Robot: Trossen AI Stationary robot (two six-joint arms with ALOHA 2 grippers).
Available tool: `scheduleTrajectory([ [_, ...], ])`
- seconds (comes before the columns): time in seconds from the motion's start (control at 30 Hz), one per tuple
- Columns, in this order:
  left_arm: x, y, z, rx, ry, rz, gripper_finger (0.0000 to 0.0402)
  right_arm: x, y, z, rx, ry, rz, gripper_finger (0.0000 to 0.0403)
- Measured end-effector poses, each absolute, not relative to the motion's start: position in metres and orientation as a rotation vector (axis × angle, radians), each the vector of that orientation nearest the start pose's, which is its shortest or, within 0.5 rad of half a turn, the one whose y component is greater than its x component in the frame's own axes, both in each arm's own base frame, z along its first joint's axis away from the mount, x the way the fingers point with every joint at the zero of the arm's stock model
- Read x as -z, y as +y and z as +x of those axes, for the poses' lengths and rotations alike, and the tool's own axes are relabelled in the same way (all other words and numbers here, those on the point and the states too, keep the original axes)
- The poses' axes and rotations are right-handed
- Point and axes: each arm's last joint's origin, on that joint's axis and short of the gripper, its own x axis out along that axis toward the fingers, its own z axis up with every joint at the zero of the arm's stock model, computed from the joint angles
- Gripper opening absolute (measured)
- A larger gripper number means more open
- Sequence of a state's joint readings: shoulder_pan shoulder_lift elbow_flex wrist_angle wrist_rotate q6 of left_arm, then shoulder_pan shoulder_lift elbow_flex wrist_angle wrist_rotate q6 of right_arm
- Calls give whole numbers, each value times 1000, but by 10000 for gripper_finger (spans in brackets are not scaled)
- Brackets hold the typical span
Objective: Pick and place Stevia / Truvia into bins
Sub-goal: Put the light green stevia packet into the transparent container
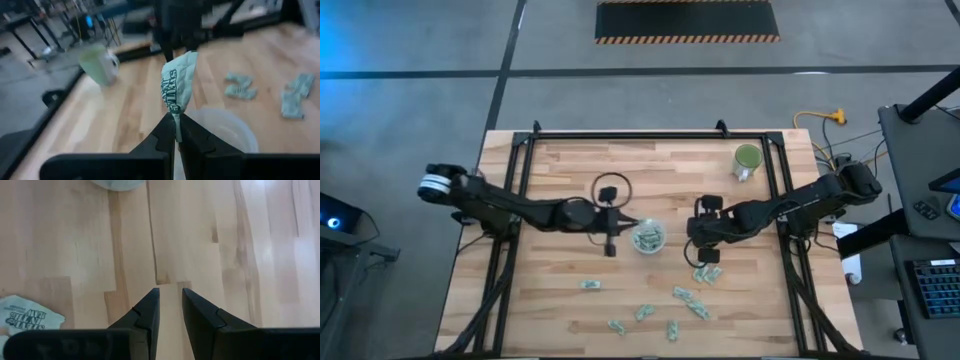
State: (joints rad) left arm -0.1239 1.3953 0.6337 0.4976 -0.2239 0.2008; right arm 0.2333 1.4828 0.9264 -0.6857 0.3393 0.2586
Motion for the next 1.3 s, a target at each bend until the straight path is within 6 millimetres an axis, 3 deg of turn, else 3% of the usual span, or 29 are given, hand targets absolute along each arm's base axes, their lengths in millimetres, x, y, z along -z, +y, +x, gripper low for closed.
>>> scheduleTrajectory([
  [0.17, -195, -33, 311, -34, 361, 294, 0, -199, 52, 261, 258, 1169, -107, 73],
  [0.43, -190, -37, 340, 14, 612, 362, 1, -199, 53, 261, 260, 1168, -102, 73],
  [0.6, -186, -38, 348, 24, 678, 370, 40, -199, 53, 260, 260, 1169, -102, 73],
  [0.97, -201, -37, 342, -8, 640, 344, 180, -199, 53, 260, 259, 1168, -102, 73],
  [1.17, -210, -41, 335, -2, 635, 324, 199, -198, 57, 259, 256, 1170, -59, 73],
  [1.3, -218, -45, 322, 5, 691, 291, 199, -191, 69, 255, 142, 1202, 16, 73],
])
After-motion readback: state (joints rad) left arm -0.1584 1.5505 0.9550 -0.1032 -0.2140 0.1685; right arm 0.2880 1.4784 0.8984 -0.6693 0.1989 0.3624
